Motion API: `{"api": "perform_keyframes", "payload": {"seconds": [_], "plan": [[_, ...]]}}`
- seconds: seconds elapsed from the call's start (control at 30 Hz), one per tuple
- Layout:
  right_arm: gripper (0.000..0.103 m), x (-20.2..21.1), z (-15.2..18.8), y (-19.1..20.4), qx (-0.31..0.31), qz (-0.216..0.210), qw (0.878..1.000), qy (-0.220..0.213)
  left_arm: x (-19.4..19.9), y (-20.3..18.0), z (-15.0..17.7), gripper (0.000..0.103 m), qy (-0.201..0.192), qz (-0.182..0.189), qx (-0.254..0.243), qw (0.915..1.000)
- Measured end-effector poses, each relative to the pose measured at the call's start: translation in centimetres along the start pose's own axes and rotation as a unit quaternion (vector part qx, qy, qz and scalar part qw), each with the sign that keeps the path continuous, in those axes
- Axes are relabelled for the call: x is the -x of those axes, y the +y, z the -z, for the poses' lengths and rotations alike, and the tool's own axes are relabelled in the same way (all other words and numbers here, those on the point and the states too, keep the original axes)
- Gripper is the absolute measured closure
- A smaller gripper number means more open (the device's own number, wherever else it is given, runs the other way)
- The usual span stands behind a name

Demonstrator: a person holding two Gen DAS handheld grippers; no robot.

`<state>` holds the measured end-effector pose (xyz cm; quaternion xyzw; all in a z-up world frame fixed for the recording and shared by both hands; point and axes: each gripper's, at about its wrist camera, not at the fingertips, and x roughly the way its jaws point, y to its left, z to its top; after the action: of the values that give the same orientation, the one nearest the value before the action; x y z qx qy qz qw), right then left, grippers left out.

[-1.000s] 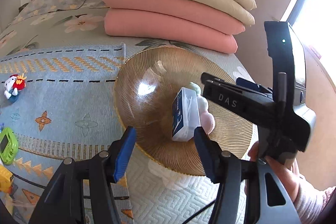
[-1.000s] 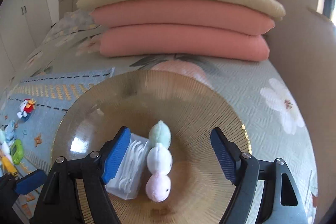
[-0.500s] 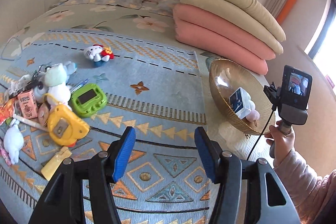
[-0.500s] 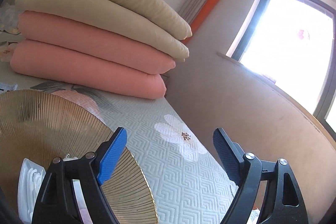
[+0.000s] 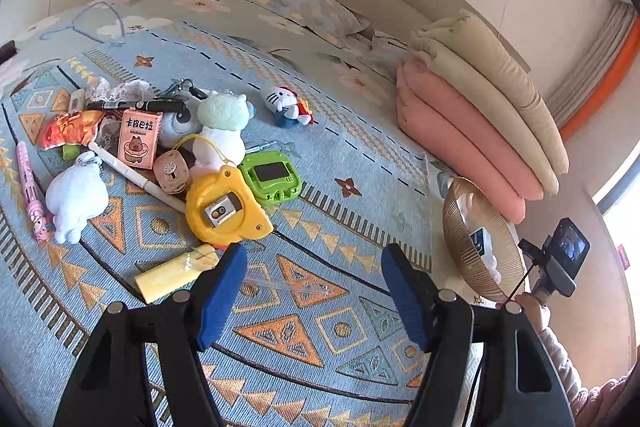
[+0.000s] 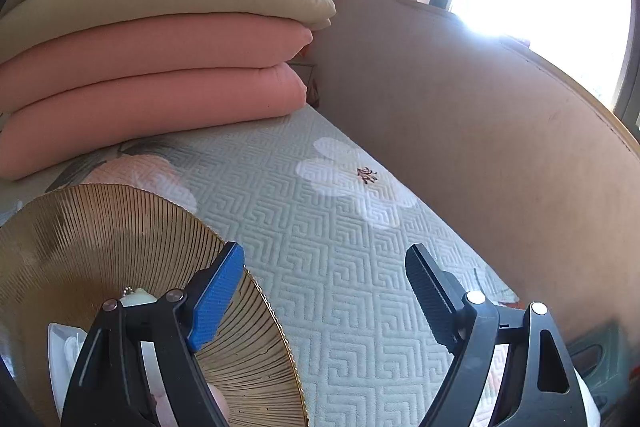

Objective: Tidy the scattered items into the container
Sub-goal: 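Release the box and plush stack into the bowl, open both tools, then move both tools back over the scattered items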

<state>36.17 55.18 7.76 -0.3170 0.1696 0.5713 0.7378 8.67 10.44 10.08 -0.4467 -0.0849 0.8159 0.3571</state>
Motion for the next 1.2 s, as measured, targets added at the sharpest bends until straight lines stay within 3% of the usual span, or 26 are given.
{"api": "perform_keyframes", "payload": {"seconds": [0.23,0.33,0.6,0.77,0.87,1.0,1.1,1.2], "plan": [[0.02,-0.2,0.5,2.1,-0.018,0.024,0.999,0.019,0.6,2.3,0.0,0.036,-0.013,-0.003,0.026,0.9996],[0.02,0.4,0.2,2.4,-0.027,0.031,0.999,-0.006,0.6,3.4,0.1,0.036,-0.014,-0.001,0.042,0.999],[0.02,2.5,-0.2,3.5,-0.035,-0.051,0.998,0.017,0.7,4.7,0.3,0.036,-0.015,-0.001,0.057,0.9983],[0.02,4.5,0.5,7.9,0.029,-0.071,0.997,0.001,0.9,5.6,0.2,0.036,-0.021,-0.017,0.061,0.9977],[0.02,3.7,0.8,9.2,0.062,-0.073,0.995,0.025,1.1,6.7,0.1,0.036,-0.023,-0.021,0.08,0.9963],[0.02,1.2,0.9,7.2,0.027,-0.061,0.994,0.082,1.2,8.5,0.0,0.036,-0.022,-0.041,0.107,0.9931],[0.02,0.5,1.0,6.0,0.011,-0.046,0.996,0.077,1.4,9.8,-0.2,0.036,-0.02,-0.057,0.131,0.9896],[0.021,0.4,1.1,6.5,0.042,-0.062,0.993,0.086,1.6,11.1,-1.0,0.036,-0.001,-0.088,0.128,0.9878]]}}
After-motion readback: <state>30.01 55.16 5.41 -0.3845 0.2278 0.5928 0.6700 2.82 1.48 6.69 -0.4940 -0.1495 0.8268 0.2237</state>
